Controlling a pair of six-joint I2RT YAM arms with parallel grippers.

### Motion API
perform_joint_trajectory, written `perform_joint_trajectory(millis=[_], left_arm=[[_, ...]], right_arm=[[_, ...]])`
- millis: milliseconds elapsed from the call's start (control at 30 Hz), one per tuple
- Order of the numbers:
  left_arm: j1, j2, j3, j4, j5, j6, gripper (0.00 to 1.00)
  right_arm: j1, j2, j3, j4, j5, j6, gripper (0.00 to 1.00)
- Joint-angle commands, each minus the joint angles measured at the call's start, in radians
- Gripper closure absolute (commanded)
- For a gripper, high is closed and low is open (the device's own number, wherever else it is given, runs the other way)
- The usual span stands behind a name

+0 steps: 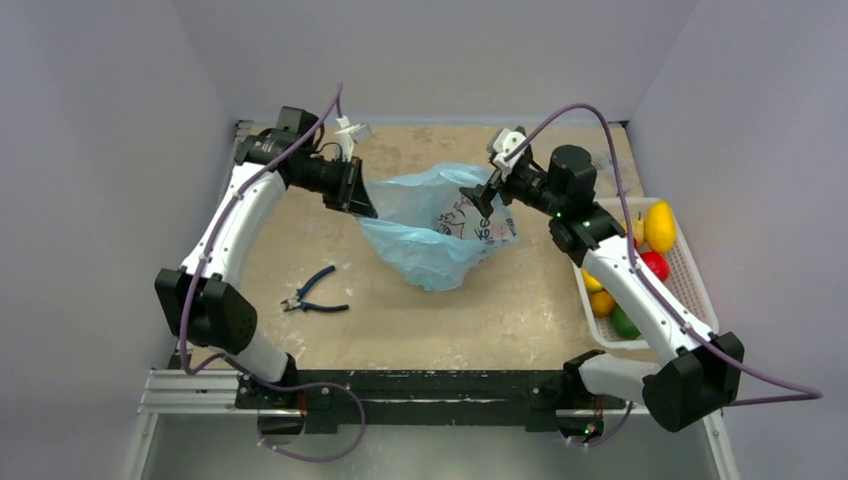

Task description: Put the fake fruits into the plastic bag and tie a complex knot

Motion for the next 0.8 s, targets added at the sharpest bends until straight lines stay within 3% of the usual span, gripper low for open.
perform_joint_trajectory(millis=[0,33,67,167,233,267,300,367,433,500,533,600,667,767], left_arm=[[-0.017,0.082,0.113,-0.215,0.090,0.226,1.00],[-0.018,0.102,0.153,-0.244,0.109,0.268,1.00],[-0.019,0.126,0.190,-0.291,0.124,0.331,1.00],[-0.024,0.224,0.349,-0.466,0.115,0.493,1.00],[-0.024,0.314,0.481,-0.534,0.070,0.559,1.00],[-0.019,0.354,0.545,-0.523,0.031,0.547,1.00],[-0.014,0.390,0.599,-0.489,0.001,0.519,0.96],[0.027,0.430,0.660,-0.317,-0.069,0.373,0.77],[0.086,0.420,0.665,-0.075,-0.123,0.180,0.45],[0.154,0.369,0.638,0.106,-0.135,0.004,0.13],[0.180,0.330,0.619,0.181,-0.147,-0.051,0.02],[0.205,0.240,0.582,0.263,-0.208,-0.084,0.00],[0.207,0.122,0.511,0.275,-0.254,-0.077,0.00],[0.176,-0.079,0.237,0.300,-0.258,-0.091,0.00]], right_arm=[[0.007,0.035,0.045,0.050,-0.130,-0.195,0.01],[0.007,0.060,0.073,0.021,-0.155,-0.211,0.03],[0.007,0.090,0.106,-0.047,-0.188,-0.221,0.14],[0.002,0.210,0.290,-0.335,-0.373,-0.270,0.67],[-0.001,0.282,0.420,-0.625,-0.506,-0.307,0.95],[-0.001,0.314,0.470,-0.716,-0.549,-0.323,1.00],[-0.001,0.334,0.497,-0.802,-0.590,-0.302,1.00],[-0.001,0.333,0.469,-0.812,-0.658,-0.149,1.00],[-0.027,0.284,0.348,-0.633,-0.683,0.117,1.00],[-0.076,0.208,0.212,-0.283,-0.669,0.458,1.00],[-0.098,0.168,0.142,-0.136,-0.637,0.625,1.00],[-0.124,0.113,0.063,0.023,-0.531,0.880,1.00],[-0.127,0.083,0.043,0.026,-0.439,0.976,1.00],[-0.123,0.044,0.002,0.067,-0.319,1.090,1.00]])
